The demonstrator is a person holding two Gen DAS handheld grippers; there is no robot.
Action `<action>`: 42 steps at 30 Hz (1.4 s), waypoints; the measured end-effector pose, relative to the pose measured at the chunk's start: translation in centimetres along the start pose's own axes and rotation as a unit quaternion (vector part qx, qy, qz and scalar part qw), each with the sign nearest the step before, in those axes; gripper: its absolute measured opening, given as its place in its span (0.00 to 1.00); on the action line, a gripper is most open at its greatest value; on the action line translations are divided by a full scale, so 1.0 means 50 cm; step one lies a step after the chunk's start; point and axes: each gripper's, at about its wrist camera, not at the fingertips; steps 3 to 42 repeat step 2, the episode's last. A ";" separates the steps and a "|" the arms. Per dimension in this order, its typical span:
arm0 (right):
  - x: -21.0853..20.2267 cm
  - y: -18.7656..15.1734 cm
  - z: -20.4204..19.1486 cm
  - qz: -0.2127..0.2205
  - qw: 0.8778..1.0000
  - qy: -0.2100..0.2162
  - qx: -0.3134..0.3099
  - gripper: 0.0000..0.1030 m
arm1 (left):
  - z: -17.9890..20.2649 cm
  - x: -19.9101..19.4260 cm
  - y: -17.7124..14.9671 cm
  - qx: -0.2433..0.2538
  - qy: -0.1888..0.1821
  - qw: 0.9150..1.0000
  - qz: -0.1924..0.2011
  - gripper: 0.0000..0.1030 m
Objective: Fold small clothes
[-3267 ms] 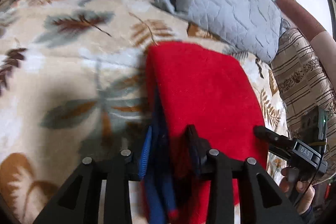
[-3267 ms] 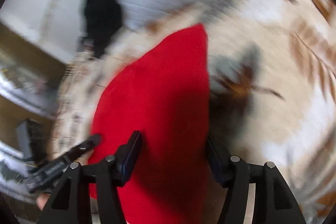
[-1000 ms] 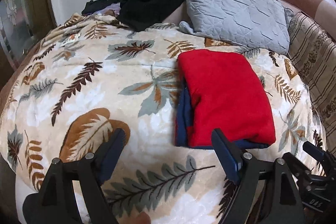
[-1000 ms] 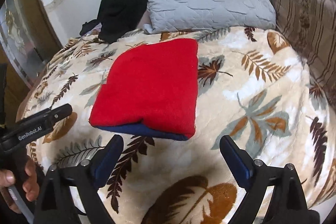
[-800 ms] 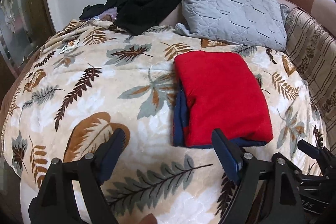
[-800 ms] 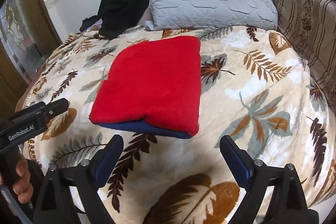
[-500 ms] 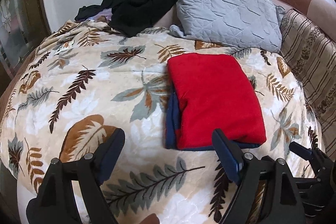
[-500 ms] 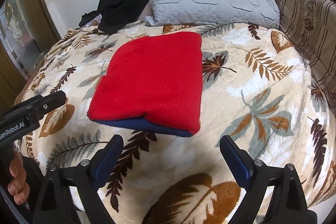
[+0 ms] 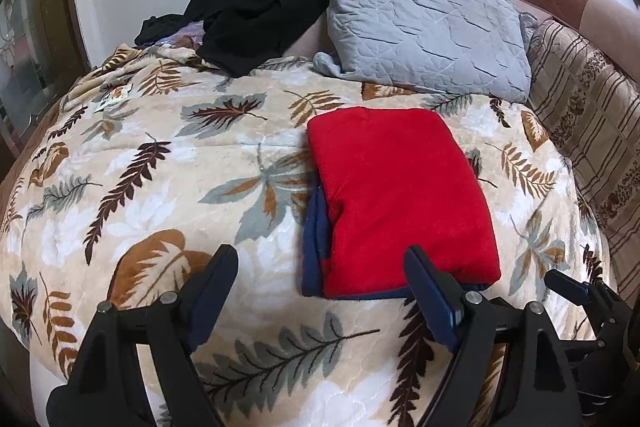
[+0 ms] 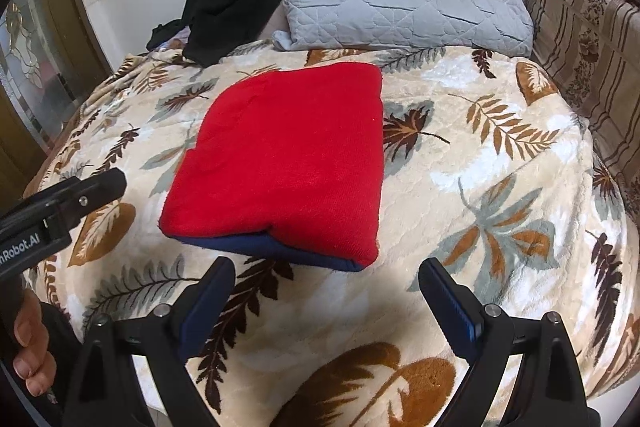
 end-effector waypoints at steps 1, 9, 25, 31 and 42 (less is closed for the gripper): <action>0.001 0.001 0.000 0.000 1.000 0.001 0.000 0.92 | 0.002 0.000 0.003 0.000 0.000 1.000 0.002 0.83; 0.000 0.000 0.000 0.000 1.000 0.001 0.001 0.92 | 0.003 0.001 0.006 0.002 0.000 1.000 0.003 0.83; 0.000 0.000 0.000 0.000 1.000 0.001 0.001 0.92 | 0.003 0.001 0.006 0.002 0.000 1.000 0.003 0.83; 0.000 0.000 0.000 0.000 1.000 0.001 0.001 0.92 | 0.003 0.001 0.006 0.002 0.000 1.000 0.003 0.83; 0.000 0.000 0.000 0.000 1.000 0.001 0.001 0.92 | 0.003 0.001 0.006 0.002 0.000 1.000 0.003 0.83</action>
Point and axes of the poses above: each gripper's, at about its wrist camera, not at the fingertips, and x roughly the way its jaws point, z to its right, y to its top, and after that the axes turned 3 degrees about y, right-handed
